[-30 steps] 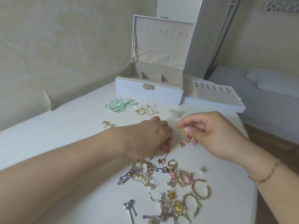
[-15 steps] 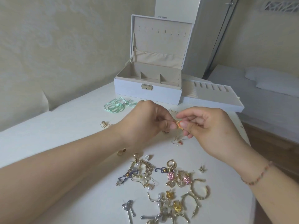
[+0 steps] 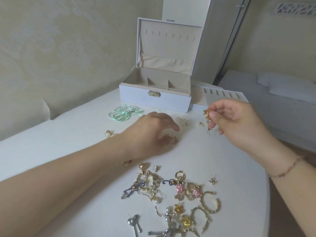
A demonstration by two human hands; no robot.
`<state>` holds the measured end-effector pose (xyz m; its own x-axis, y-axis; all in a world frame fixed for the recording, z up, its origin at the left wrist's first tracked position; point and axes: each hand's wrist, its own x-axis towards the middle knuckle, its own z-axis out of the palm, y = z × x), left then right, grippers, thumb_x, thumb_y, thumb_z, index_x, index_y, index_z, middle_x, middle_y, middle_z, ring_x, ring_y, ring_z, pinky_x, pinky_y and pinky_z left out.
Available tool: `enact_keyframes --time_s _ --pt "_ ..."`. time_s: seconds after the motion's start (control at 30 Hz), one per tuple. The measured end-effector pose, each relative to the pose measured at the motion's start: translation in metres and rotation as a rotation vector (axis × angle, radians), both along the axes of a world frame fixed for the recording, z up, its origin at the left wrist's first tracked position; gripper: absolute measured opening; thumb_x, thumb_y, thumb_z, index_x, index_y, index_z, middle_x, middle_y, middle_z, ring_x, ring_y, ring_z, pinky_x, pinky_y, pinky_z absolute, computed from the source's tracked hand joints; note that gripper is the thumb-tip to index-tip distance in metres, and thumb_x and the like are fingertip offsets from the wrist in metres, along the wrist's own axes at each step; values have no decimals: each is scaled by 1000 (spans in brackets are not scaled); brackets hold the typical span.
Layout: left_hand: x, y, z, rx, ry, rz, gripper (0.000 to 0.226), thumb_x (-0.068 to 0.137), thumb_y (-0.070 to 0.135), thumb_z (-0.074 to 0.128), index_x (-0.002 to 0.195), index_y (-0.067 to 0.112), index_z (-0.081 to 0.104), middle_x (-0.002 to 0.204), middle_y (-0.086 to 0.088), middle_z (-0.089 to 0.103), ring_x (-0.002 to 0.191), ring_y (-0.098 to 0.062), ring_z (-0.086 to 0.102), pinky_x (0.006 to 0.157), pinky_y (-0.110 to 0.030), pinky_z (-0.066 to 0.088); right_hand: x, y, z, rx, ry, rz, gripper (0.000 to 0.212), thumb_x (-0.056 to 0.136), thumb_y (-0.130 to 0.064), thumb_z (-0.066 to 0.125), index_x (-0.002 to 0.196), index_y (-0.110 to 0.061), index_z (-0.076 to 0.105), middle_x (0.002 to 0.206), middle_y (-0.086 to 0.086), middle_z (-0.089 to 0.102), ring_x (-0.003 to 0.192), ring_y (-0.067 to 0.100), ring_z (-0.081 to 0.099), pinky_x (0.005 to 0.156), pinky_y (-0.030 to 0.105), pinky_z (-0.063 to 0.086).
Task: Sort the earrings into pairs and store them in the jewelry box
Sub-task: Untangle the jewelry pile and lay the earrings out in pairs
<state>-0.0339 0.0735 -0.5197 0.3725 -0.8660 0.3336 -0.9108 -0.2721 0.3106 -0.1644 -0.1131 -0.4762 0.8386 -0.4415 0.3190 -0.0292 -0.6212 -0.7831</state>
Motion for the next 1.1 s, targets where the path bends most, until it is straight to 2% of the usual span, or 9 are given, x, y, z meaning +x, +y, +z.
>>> enact_keyframes --time_s 0.1,0.2,0.33,0.53,0.63,0.77,0.93,1.0,1.1 --pt "-4 -1 -1 -11 -26 -47 29 82 32 63 109 28 72 113 7 66 100 -21 62 86 -40 51 2 0 -5 -13 35 3 22 93 -8 59 81 -25 65 72 4 68 52 1 54 62 28 45" --pt "-5 0 0 -20 -48 -82 23 83 25 65 103 26 75 104 6 70 93 -16 64 82 -35 52 5 -1 -10 9 40 -16 22 92 -9 60 80 -27 65 74 1 68 52 1 55 61 31 46" --pt "-1 0 -1 -18 -52 -93 25 80 9 68 100 23 76 93 5 70 86 -12 64 78 -31 53 10 -2 -22 31 101 -16 21 92 -10 60 80 -26 65 77 -3 68 59 5 59 59 24 44" --pt "3 -1 -4 -2 -69 -44 18 80 14 63 94 23 71 90 4 66 84 -17 62 73 -36 52 17 -2 -39 -72 182 19 26 90 -9 62 75 -31 62 72 -9 65 61 8 61 65 20 48" --pt "3 0 -4 2 -56 -36 19 80 15 63 96 23 71 93 4 67 87 -16 62 76 -35 52 18 -5 -42 -141 204 16 23 89 -9 64 76 -28 64 70 -10 65 54 -4 57 56 6 43" --pt "2 -1 -4 -30 -48 3 27 84 19 65 111 22 69 104 4 67 96 -16 60 82 -31 50 19 -6 -44 -242 284 28 14 87 -13 67 81 -25 68 72 -9 68 62 2 63 59 6 44" --pt "3 0 -3 -92 -77 8 31 84 17 65 115 20 67 106 5 68 93 -15 59 79 -21 40 -8 14 -22 -438 158 83 2 82 -31 67 82 -32 67 82 -13 59 70 -1 52 65 17 37" --pt "2 0 -2 -115 -63 6 31 83 15 66 114 20 67 104 5 67 88 -11 55 80 -22 42 -33 30 -10 -489 277 235 15 78 -48 60 79 -36 68 86 -17 60 81 -4 53 70 17 39" --pt "-5 3 8 -100 49 -160 29 81 14 70 109 20 70 100 6 64 87 -7 56 83 -26 48 -63 49 -7 -632 466 301 46 74 -75 41 95 -42 65 100 -26 53 100 -7 48 80 24 45"
